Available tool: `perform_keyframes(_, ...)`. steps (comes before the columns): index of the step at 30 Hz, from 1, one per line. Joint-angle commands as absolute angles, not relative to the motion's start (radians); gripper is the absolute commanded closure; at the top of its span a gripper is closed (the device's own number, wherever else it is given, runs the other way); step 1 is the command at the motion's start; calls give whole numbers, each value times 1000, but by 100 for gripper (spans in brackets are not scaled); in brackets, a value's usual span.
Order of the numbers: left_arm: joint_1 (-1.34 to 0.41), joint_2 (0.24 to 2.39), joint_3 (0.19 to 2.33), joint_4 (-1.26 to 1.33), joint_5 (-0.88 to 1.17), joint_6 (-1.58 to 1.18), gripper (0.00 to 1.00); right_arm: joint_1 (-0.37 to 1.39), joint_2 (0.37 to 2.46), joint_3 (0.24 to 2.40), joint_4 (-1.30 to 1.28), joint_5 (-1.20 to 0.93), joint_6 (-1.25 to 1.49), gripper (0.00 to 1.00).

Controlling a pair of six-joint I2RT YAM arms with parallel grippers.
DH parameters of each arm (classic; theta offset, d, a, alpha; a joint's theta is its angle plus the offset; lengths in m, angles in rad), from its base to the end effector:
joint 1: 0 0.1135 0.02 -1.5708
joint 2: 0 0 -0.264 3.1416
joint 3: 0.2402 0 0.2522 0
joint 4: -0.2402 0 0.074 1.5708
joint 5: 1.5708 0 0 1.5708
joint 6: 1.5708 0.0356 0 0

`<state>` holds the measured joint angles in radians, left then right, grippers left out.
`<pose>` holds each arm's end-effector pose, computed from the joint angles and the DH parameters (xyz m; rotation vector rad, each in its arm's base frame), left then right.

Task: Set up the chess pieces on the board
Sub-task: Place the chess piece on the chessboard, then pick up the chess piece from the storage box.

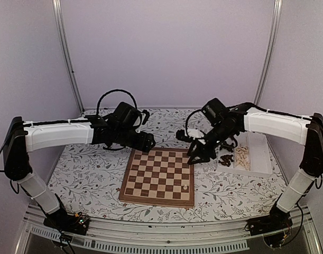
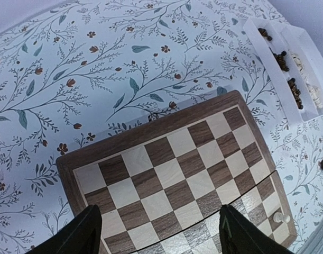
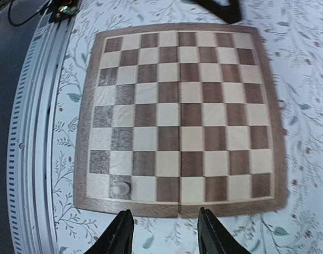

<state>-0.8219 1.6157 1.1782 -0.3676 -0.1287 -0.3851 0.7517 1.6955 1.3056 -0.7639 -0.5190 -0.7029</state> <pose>0.2450 -0.2568 0.2490 0.4608 2.3648 -0.4227 0.2398 0.2483 0.2419 -1.8744 1.8819 0.7175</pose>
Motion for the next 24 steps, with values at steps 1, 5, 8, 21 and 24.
perform_keyframes(1,-828,1619,1175,-293,-75,-361,22,535,1600,1348,-827,-584,-692,55)
perform_keyframes(5,-852,1626,1174,-249,-45,-332,22,321,1579,1324,-820,-538,-663,60)
perform_keyframes(8,-867,1639,1166,-214,-16,-310,23,170,1588,1286,-766,-427,-620,66)
perform_keyframes(21,-909,1704,1210,-223,26,-275,25,38,1687,1176,-743,-214,-602,75)
perform_keyframes(24,-913,1703,1209,-225,25,-276,24,38,1671,1137,-780,-175,-658,76)
